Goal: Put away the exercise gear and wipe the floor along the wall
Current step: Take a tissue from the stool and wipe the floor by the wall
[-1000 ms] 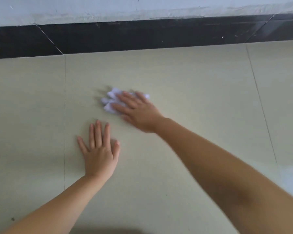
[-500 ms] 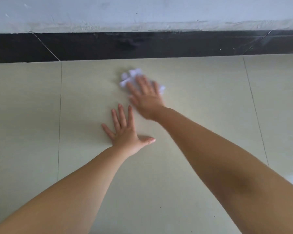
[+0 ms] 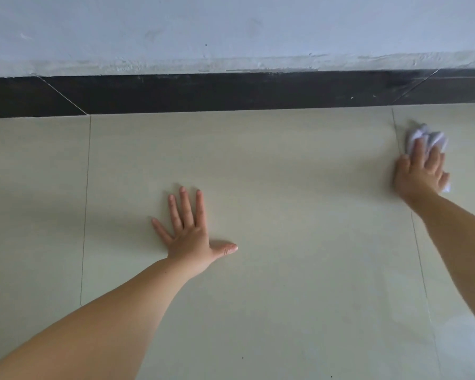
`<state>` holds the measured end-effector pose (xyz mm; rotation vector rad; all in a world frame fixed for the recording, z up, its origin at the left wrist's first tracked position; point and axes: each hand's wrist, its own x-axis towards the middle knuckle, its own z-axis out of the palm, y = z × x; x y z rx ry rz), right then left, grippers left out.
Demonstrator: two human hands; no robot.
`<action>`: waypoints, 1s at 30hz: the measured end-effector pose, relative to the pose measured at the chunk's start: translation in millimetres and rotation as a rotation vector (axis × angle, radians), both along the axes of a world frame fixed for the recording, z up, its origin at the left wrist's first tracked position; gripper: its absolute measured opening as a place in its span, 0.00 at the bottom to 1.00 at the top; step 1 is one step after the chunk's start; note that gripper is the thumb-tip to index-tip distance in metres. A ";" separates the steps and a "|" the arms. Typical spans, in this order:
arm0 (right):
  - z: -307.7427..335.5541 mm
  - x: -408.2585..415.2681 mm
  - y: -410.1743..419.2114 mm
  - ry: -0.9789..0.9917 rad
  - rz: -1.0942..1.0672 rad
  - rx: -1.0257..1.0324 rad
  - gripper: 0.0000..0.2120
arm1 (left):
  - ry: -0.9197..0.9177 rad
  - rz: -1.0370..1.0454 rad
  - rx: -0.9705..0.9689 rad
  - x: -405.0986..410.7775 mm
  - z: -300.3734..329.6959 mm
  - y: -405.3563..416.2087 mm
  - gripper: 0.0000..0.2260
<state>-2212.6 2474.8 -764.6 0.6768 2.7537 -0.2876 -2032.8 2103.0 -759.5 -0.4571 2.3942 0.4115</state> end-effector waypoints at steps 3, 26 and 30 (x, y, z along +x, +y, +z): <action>-4.2 4.9 -59.5 0.074 0.013 0.006 0.27 | -0.008 0.007 -0.031 -8.9 0.8 -1.3 0.59; 16.7 217.2 -216.1 -0.178 0.361 -0.202 0.30 | -0.024 -0.065 0.052 -1.5 8.3 -3.9 0.58; 5.6 256.1 -230.2 -0.062 0.656 -0.198 0.31 | -0.011 -0.063 0.017 -9.5 11.2 -6.6 0.58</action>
